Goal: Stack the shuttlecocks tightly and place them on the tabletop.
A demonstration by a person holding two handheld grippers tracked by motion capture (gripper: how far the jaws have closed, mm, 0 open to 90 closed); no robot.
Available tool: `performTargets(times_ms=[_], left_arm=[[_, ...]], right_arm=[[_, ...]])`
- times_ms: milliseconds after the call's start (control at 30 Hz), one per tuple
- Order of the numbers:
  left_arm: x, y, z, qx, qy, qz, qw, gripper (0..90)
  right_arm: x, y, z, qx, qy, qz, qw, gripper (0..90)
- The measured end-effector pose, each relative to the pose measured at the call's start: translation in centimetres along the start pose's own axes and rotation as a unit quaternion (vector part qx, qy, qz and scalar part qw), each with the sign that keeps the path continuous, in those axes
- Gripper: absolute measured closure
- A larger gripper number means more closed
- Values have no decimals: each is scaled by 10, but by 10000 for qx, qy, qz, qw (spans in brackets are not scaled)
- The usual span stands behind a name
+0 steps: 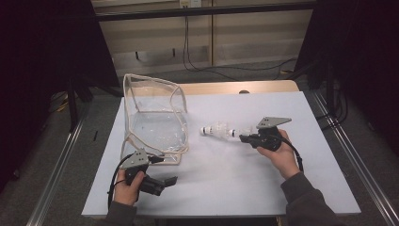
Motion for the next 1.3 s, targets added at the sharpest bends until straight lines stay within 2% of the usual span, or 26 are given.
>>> performTargets(times_ms=[1133, 1300], left_arm=[[0, -1, -1, -24, 2, -11, 10000, 32], [0, -1, -1, -13, 2, 1, 10000, 32]], right_arm=[[10, 5, -16, -129, -149, 62, 9998, 895], [12, 4, -19, -109, -83, -32, 9999, 895]])
Point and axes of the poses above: each handheld gripper's, and its own axes: z roughly backward along the jaws, y roughly out of its top, x roughly to its right, the point moved 4 cm from there along -z, roughly forward along the jaws, and after that the axes turned 1 degree about -x, right-handed, at the moved point
